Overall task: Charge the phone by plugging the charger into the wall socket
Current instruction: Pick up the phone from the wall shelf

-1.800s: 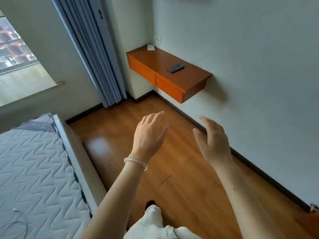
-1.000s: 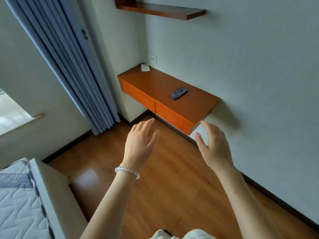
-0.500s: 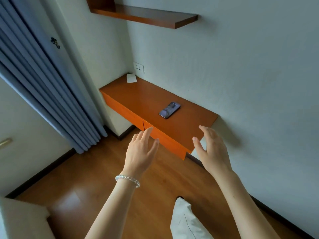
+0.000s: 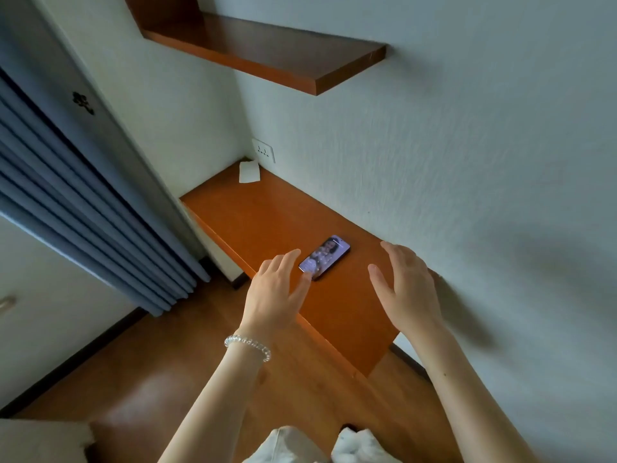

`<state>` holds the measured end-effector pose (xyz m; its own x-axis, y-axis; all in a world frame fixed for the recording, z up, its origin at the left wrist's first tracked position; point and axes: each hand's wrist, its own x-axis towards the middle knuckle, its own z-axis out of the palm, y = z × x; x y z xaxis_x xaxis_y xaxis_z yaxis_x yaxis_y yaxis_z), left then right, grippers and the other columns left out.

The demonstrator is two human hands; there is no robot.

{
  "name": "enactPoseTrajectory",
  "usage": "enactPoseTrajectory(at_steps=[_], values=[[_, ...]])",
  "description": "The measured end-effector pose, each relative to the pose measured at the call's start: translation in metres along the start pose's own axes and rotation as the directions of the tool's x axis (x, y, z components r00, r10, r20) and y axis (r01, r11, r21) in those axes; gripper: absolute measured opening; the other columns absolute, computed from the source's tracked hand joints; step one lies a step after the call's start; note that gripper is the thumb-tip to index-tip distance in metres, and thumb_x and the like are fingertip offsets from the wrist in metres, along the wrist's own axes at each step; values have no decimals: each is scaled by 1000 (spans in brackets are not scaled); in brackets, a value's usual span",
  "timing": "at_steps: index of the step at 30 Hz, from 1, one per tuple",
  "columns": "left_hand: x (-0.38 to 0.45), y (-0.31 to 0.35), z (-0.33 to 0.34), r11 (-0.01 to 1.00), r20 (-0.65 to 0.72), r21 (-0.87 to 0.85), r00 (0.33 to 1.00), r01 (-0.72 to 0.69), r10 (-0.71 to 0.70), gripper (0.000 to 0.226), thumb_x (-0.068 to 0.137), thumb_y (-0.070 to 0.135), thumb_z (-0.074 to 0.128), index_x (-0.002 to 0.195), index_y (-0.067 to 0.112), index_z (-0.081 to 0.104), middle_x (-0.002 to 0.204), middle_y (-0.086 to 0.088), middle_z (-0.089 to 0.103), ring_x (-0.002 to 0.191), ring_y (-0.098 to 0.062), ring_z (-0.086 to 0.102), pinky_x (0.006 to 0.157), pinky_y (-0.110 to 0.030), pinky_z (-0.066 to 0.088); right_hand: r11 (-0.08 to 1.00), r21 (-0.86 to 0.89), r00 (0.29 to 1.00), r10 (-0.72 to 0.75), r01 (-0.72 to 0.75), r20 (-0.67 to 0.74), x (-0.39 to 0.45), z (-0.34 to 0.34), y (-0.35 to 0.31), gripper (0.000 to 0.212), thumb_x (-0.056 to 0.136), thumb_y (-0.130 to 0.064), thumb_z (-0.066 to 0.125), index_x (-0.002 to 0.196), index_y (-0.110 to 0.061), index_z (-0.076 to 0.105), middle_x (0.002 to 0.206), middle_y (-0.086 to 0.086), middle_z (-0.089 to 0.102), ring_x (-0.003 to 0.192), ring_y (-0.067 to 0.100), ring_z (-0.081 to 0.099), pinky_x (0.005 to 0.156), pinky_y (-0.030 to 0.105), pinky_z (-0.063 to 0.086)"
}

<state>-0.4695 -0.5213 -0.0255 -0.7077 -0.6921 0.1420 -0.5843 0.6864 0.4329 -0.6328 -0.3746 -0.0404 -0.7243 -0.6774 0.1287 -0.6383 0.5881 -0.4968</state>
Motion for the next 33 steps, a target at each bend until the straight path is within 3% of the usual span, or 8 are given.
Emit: enactPoseTrajectory(at_steps=[11,23,27,33], values=[[100,-30,43,999,144,31,989,-17,12,55,92,50,44,140,28,34,140,5,48,129,-16,42,99,-37,46,994,-67,996,87,-84,33,77,42,9,56,93,-54,35,140,-25,32,145,3,42,132,23,39,104,43,41],[231,-87,70,964,312,-14,915,-264,255,59,88,49,52,139,25,35,139,3,50,128,-18,43,100,-35,45,957,-112,964,262,-266,-53,154,110,-24,50,93,-45,45,136,-22,39,138,5,49,127,22,46,103,37,40],[253,-104,95,968,404,-69,881,-241,248,59,88,48,55,138,24,37,137,2,51,126,-18,45,98,-34,47,920,-47,921,389,-388,3,169,145,-27,52,93,-40,48,139,-20,36,141,4,45,128,22,43,103,36,39],[254,-122,137,980,558,-121,806,-158,198,59,87,44,58,138,21,39,135,-1,52,122,-18,48,95,-33,49,842,-96,838,539,-531,88,177,193,-31,62,90,-44,53,141,-15,32,138,9,47,119,25,49,92,32,48]])
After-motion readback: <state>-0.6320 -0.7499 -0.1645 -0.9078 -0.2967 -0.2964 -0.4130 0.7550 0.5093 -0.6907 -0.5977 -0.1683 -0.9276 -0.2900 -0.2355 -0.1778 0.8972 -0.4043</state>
